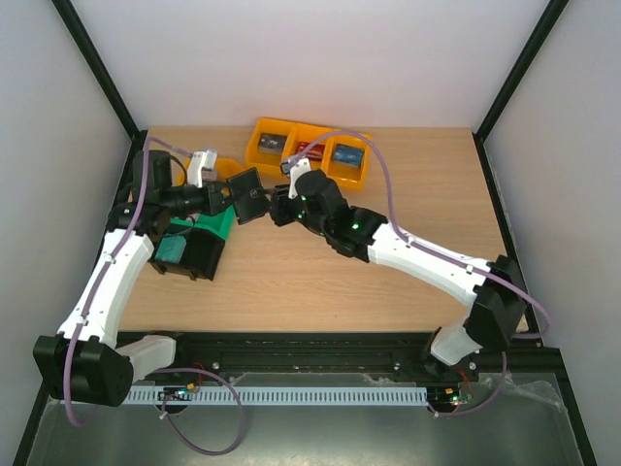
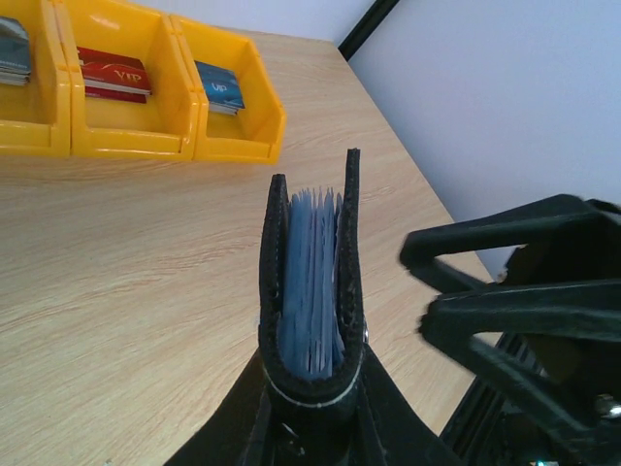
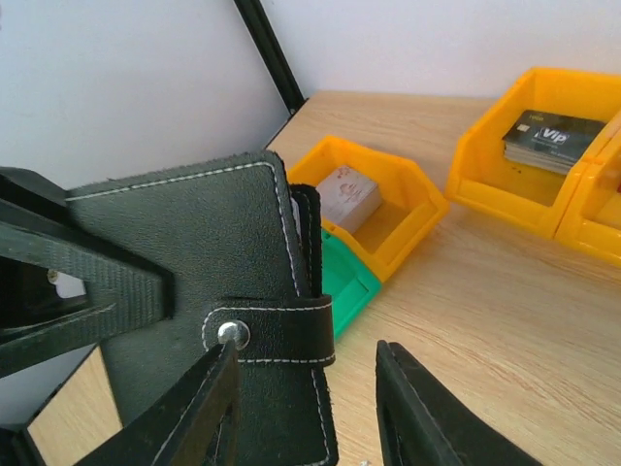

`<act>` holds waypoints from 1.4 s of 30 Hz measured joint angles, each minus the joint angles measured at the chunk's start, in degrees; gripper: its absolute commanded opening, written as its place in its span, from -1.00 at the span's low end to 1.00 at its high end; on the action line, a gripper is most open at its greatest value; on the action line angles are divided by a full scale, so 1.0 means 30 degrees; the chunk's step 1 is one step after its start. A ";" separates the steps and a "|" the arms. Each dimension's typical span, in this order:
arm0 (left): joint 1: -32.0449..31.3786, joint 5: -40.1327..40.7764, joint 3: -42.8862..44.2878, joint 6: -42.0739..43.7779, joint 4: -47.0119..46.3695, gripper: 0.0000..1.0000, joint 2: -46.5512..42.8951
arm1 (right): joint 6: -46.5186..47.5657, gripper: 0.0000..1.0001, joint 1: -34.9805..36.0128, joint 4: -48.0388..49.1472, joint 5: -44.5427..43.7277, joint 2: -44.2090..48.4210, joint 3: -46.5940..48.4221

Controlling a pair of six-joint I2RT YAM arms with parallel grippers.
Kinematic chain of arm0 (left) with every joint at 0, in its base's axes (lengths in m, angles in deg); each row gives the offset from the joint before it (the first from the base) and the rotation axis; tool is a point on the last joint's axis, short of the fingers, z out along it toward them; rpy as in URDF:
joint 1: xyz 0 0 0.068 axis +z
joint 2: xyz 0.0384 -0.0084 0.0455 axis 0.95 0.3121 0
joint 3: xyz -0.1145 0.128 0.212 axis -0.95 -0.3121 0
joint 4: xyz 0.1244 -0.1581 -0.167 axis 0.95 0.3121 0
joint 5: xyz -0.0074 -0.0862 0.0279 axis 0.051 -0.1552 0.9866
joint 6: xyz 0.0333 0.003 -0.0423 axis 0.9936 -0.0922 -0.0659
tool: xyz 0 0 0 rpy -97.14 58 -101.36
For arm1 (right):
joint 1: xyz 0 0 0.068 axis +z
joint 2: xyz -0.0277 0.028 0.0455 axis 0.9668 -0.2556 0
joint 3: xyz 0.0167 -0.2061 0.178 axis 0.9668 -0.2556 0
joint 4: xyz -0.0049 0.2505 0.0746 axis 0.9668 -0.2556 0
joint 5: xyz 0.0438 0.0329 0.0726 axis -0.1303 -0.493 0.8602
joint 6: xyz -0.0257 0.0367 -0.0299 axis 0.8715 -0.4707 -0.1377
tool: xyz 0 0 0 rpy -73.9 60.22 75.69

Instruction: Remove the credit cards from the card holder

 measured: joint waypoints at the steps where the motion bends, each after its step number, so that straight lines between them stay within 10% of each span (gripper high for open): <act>1: 0.0000 0.0022 0.0000 -0.0044 -0.0022 -0.95 0.0000 | -0.0044 -0.24 0.0015 -0.0036 -0.0015 -0.0284 0.0131; 25: 0.0379 0.0095 -0.0291 -0.0299 -0.0328 -0.95 0.0262 | 0.0896 -0.34 0.0656 -0.2033 -0.0845 -0.3847 0.4204; 35: 0.0452 0.0495 -0.0437 -0.0277 -0.0313 -0.95 0.0437 | 0.0969 -0.94 0.1035 -0.2885 -0.2164 -0.4779 0.5246; 42: 0.0488 0.0517 -0.0539 -0.0277 -0.0262 -0.95 0.0517 | 0.1122 -0.97 0.1144 -0.3300 -0.2980 -0.4874 0.5377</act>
